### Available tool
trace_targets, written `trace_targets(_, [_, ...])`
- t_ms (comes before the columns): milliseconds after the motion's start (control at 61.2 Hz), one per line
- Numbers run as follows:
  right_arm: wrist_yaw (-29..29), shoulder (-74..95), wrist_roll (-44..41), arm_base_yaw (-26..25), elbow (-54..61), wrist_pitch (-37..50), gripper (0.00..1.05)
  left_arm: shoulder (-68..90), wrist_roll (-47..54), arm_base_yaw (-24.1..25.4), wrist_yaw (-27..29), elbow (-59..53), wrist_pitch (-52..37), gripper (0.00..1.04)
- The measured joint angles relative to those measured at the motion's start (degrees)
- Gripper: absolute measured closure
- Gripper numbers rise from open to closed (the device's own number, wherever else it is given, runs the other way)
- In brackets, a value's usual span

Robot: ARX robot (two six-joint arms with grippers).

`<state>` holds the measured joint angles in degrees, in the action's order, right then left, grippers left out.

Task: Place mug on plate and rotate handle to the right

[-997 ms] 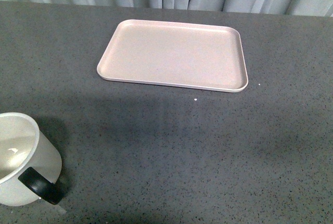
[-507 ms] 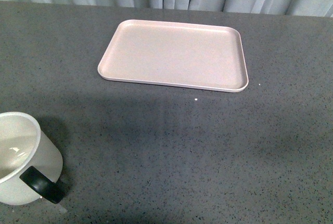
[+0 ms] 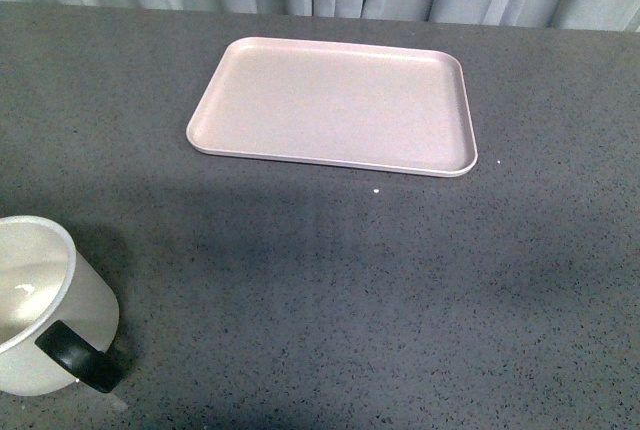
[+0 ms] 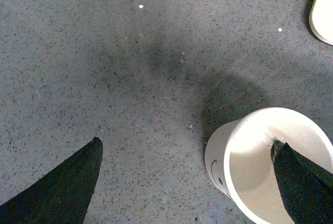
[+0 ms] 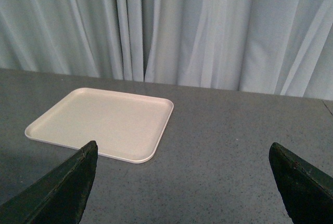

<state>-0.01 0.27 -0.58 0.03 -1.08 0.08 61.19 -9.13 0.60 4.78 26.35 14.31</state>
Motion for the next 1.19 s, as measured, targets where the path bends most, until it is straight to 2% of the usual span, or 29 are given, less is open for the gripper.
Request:
trace_targets(588, [0.0, 0.0, 0.0, 0.0, 0.0, 0.0, 0.09, 13.6, 1.9, -2.1, 0.6, 1.6, -5.4, 0.09])
trace_targets(915, [0.0, 0.0, 0.0, 0.0, 0.0, 0.0, 0.09, 19.4, 0.5, -5.1, 0.8, 1.6, -8.6, 0.1])
trace_targets(1193, [0.0, 0.0, 0.0, 0.0, 0.0, 0.0, 0.09, 21.1, 0.2, -7.0, 0.8, 1.6, -8.5, 0.52])
